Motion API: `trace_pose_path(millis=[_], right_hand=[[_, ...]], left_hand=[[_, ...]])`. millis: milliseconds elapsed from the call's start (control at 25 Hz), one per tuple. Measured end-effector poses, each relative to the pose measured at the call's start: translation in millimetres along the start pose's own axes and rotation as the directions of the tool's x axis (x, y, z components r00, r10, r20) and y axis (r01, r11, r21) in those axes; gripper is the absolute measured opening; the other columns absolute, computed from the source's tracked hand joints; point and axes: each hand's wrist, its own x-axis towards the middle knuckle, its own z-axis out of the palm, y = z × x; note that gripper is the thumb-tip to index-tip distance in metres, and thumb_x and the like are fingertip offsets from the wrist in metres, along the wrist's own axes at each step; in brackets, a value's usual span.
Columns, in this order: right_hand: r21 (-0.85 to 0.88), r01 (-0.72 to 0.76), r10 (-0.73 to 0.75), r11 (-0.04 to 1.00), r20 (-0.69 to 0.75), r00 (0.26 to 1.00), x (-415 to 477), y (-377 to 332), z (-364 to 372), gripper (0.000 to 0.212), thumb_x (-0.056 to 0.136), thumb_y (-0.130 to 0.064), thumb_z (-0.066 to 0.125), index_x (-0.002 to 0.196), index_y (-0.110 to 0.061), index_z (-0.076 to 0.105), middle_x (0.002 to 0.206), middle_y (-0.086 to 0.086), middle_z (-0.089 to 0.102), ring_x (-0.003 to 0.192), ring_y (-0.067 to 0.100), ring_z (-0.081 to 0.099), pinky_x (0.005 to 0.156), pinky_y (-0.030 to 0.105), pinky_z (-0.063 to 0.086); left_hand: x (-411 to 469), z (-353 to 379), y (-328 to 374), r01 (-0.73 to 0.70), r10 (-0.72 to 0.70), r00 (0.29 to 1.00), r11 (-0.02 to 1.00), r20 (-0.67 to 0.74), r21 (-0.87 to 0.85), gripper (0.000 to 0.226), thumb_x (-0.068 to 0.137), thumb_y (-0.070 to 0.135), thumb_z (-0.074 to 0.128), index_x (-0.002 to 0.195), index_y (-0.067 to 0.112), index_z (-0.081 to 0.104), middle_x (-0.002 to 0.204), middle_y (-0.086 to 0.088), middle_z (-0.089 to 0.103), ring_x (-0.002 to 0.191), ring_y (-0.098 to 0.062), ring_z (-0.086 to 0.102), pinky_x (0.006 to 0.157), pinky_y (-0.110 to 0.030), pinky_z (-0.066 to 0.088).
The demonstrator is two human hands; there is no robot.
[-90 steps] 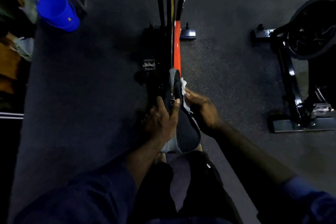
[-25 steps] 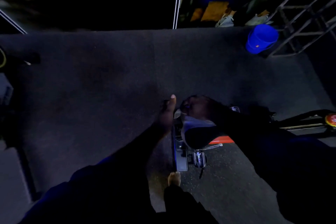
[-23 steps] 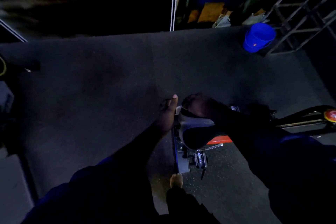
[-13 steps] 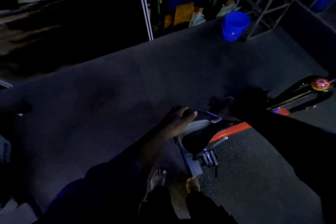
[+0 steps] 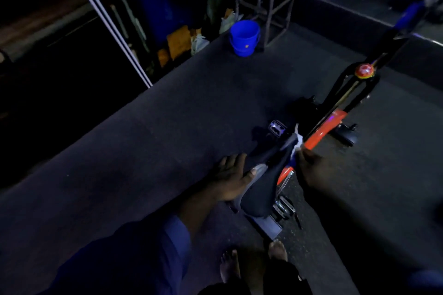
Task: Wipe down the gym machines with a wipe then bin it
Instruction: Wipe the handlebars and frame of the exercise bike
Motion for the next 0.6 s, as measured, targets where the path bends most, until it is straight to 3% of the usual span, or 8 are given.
trace_pose_path(millis=[80,160,240,320,400,480,520,600], right_hand=[[0.124,-0.083,0.082,0.989,0.01,0.997,-47,-9,16,0.043,0.104,-0.046,0.051,0.077,-0.018,0.07,0.072,0.009,0.07,0.072,0.027,0.067,0.071,0.043,0.05],[0.092,-0.11,0.108,0.99,0.018,0.994,-99,-12,30,0.033,0.107,-0.039,0.055,0.106,-0.018,0.08,0.102,0.015,0.077,0.099,0.028,0.073,0.074,0.032,0.044],[0.014,-0.097,0.096,0.995,0.032,0.995,-124,-10,30,0.037,0.106,-0.042,0.055,0.136,-0.024,0.068,0.128,0.011,0.071,0.12,0.025,0.066,0.078,0.024,0.04],[-0.15,0.045,-0.033,0.988,0.079,0.996,-114,-7,30,0.042,0.106,-0.042,0.053,0.144,-0.026,0.06,0.128,0.014,0.071,0.116,0.032,0.067,0.075,0.03,0.041],[-0.207,0.112,-0.099,0.972,0.071,0.993,-98,-7,31,0.042,0.106,-0.038,0.052,0.145,-0.021,0.051,0.12,0.017,0.072,0.106,0.041,0.068,0.071,0.034,0.039],[-0.145,0.122,-0.114,0.982,0.063,0.992,-105,-11,38,0.045,0.107,-0.028,0.052,0.149,-0.013,0.047,0.133,0.018,0.066,0.118,0.04,0.064,0.081,0.034,0.045],[-0.121,0.163,-0.156,0.979,0.061,0.986,-119,-11,44,0.046,0.107,-0.023,0.051,0.151,-0.01,0.048,0.144,0.018,0.059,0.129,0.038,0.059,0.094,0.036,0.048],[-0.152,0.363,-0.355,0.919,0.073,0.932,-159,-12,50,0.043,0.102,-0.019,0.051,0.142,-0.008,0.06,0.147,0.015,0.058,0.14,0.033,0.052,0.109,0.041,0.047]], left_hand=[[5,4,-4,-0.049,0.05,0.998,0.998,-0.027,0.046,0.076,0.107,0.064,0.021,0.168,0.023,0.001,0.175,-0.002,0.003,0.159,-0.028,0.005,0.126,-0.046,0.009],[12,8,-11,-0.054,0.056,0.998,0.995,-0.025,0.086,0.078,0.106,0.066,0.019,0.167,0.022,0.001,0.175,-0.002,0.005,0.158,-0.031,0.008,0.128,-0.049,0.013],[16,9,-12,-0.043,0.047,0.998,0.993,-0.032,0.107,0.078,0.106,0.067,0.02,0.167,0.022,0.001,0.175,-0.002,0.005,0.158,-0.032,0.008,0.128,-0.051,0.013],[15,8,-8,-0.048,0.051,0.998,0.992,-0.023,0.114,0.077,0.107,0.065,0.021,0.167,0.022,0.001,0.175,-0.004,0.004,0.159,-0.032,0.005,0.129,-0.052,0.007],[14,5,-6,-0.03,0.034,0.999,0.994,-0.03,0.108,0.075,0.107,0.065,0.021,0.167,0.024,0.003,0.175,-0.004,0.006,0.16,-0.032,0.003,0.129,-0.052,-0.006],[14,4,-3,-0.005,0.014,0.998,0.989,-0.065,0.145,0.073,0.106,0.065,0.021,0.167,0.026,0.009,0.174,-0.004,0.013,0.16,-0.03,0.007,0.126,-0.052,-0.015],[14,6,-3,0.005,0.007,0.997,0.989,-0.078,0.147,0.071,0.106,0.064,0.022,0.166,0.028,0.011,0.174,-0.004,0.015,0.16,-0.028,0.01,0.126,-0.053,-0.016],[14,7,-3,0.015,-0.004,0.997,0.992,-0.083,0.129,0.068,0.107,0.06,0.025,0.166,0.03,0.013,0.174,-0.003,0.017,0.16,-0.027,0.011,0.126,-0.054,-0.014]])
